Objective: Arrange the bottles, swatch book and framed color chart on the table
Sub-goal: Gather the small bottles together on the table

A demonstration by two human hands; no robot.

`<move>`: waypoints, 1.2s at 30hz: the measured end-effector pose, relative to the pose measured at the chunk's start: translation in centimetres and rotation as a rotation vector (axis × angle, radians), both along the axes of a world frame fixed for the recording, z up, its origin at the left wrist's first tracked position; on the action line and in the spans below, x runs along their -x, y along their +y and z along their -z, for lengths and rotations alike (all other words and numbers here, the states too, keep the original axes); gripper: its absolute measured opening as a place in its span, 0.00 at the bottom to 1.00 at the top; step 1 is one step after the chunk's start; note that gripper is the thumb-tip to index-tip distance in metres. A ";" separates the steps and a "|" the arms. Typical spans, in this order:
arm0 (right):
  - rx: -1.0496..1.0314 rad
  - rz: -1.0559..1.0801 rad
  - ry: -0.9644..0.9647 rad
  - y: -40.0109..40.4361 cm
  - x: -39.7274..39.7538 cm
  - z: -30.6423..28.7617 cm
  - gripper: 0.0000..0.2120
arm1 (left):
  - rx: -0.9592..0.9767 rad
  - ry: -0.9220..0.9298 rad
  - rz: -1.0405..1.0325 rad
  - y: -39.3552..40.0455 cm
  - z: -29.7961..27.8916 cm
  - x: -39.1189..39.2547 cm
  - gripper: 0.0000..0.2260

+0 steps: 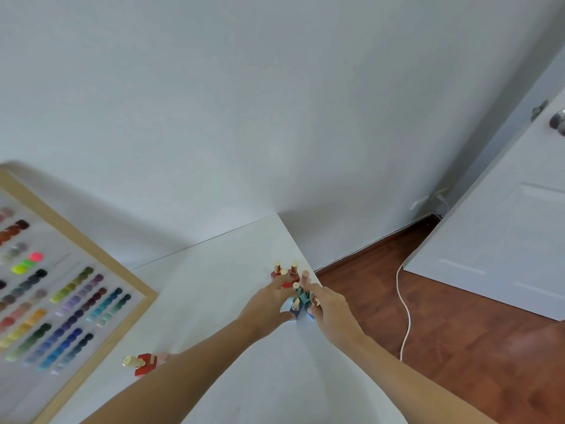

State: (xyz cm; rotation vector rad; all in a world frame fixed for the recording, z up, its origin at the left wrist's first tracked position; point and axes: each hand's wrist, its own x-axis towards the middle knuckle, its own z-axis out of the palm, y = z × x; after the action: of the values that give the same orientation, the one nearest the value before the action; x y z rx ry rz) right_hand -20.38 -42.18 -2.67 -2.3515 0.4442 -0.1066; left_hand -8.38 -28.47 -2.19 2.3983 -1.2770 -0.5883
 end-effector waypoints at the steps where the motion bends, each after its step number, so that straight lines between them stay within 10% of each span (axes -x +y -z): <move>1: 0.015 0.024 -0.006 -0.3 0.4 0.0 0.31 | 0.012 0.011 -0.005 -0.1 -0.1 0.0 0.20; 36: 0.104 -0.437 0.086 21.0 -8.1 -0.8 0.16 | -0.139 -0.012 -0.216 26.7 -1.0 -5.9 0.16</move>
State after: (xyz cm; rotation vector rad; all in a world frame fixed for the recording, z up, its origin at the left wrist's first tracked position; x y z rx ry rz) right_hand -12.30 -21.23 -1.86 -2.5057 -0.0432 0.1810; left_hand -2.43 -1.73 -1.23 2.6131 -0.9922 -0.6163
